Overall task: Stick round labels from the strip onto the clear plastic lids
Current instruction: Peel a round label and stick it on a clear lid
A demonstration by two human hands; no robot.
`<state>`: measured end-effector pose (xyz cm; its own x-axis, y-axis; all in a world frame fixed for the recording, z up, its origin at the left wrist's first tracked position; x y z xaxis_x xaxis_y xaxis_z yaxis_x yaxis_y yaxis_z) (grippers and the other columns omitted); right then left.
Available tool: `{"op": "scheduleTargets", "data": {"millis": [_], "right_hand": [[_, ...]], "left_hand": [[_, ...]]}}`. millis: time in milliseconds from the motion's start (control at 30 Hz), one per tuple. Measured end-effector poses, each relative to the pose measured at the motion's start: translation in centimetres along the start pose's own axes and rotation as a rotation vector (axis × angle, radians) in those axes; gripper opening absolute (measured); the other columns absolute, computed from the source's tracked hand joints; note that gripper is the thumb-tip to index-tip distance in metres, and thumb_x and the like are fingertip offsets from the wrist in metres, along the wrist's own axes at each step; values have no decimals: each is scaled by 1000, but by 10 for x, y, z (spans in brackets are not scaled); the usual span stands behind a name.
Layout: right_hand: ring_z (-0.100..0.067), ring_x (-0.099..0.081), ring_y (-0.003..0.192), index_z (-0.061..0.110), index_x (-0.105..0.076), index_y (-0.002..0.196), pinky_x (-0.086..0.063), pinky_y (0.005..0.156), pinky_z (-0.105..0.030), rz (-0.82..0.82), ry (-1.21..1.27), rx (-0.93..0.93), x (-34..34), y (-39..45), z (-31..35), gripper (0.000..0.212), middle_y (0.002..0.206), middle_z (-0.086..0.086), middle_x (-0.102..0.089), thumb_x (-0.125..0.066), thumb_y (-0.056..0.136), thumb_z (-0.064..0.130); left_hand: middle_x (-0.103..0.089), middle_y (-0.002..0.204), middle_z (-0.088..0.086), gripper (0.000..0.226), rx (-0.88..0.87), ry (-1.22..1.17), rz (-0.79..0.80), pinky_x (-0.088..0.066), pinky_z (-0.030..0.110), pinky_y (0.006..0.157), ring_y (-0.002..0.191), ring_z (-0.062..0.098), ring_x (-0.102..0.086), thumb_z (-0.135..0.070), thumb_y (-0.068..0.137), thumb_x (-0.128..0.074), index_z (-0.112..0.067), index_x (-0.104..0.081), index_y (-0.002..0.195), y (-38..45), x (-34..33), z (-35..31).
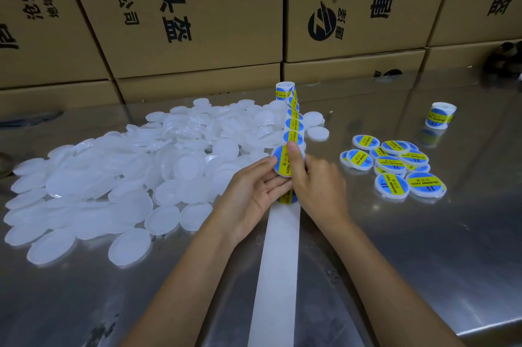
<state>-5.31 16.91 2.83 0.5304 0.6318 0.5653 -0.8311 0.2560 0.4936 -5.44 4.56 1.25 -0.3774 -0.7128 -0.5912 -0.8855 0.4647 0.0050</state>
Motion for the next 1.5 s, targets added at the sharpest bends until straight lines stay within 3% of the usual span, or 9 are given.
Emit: {"op": "scheduleTargets", "data": {"millis": [200, 367, 467, 533, 633, 800, 1133, 1300, 1500], "right_hand": [[-33, -49, 55, 14, -32, 45, -38, 56, -40, 47, 71, 62, -2, 3, 2, 69, 44, -2, -42, -29, 102, 53], [-17, -43, 51, 32, -49, 51, -30, 55, -33, 152, 62, 38, -5, 5, -5, 64, 44, 4, -46, -20, 94, 70], [-13, -50, 59, 20, -48, 58, -43, 63, -37, 181, 315, -119, -11, 6, -12, 69, 51, 11, -54, -25, 89, 78], [-13, -56, 67, 17, -53, 69, -49, 73, -40, 251, 305, -121, -17, 3, -8, 70, 59, 13, -59, -33, 81, 83], [-13, -56, 64, 17, -57, 72, -51, 70, -41, 253, 218, -61, -18, -1, -2, 67, 61, 9, -59, -40, 77, 83], [-14, -34, 51, 17, -32, 61, -33, 54, -35, 126, 233, 16, -8, 2, 1, 55, 49, 6, -38, -54, 94, 55], [-21, -47, 54, 33, -35, 63, -33, 55, -35, 104, 216, 104, -11, -1, 12, 43, 52, 5, -45, -39, 106, 35], [-9, -49, 52, 39, -38, 61, -29, 50, -19, 107, 233, 131, -18, -5, 13, 44, 50, 11, -49, -41, 105, 36], [-11, -46, 51, 33, -47, 60, -31, 50, -21, 172, 334, 50, -19, -6, 11, 48, 49, 7, -50, -38, 95, 64]], "left_hand": [[-72, 115, 19, 25, -35, 237, -104, -60, 34, 85, 107, 28, -70, -12, 98, -57, 1, -69, 116, 1, 20, -7], [-70, 89, 16, 23, -88, 482, -124, -60, 31, 73, 74, 21, -67, -4, 93, -66, 0, -67, 116, -4, 26, -15], [-73, 96, 18, 23, -124, 362, -138, -60, 32, 78, 84, 25, -73, -2, 93, -65, 6, -64, 115, -2, 23, -16], [-74, 106, 21, 25, -136, 301, -136, -60, 32, 81, 95, 29, -74, -1, 94, -63, 9, -61, 117, -2, 21, -16], [-74, 107, 22, 22, -130, 331, -166, -60, 31, 82, 101, 31, -74, -1, 94, -64, 11, -61, 112, -3, 22, -14], [-76, 96, 22, 17, -131, 442, -220, -61, 31, 80, 93, 32, -75, -12, 91, -71, 1, -63, 86, -5, 23, -14], [-73, 71, 22, 50, -155, 531, -321, -59, 28, 55, 63, 30, -74, -45, 100, -56, -10, -79, 73, -5, 18, -10], [-69, 63, 19, 74, -88, 631, -388, -55, 27, 50, 52, 29, -68, -67, 98, -38, -9, -70, 64, -5, 26, -14], [-41, 44, -7, 52, -299, 864, -406, -35, 21, 41, 37, 11, -41, -47, 105, -42, -23, -54, 62, -8, 21, -21]]}}
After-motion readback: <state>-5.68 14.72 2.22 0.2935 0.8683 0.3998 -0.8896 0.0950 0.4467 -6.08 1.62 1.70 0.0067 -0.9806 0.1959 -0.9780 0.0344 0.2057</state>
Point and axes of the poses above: each hand's wrist, its own y-axis towards the middle knuckle, its own x-axis out of the back of the hand, z = x × y, the point moved 7 cm from there along y, towards the middle knuckle
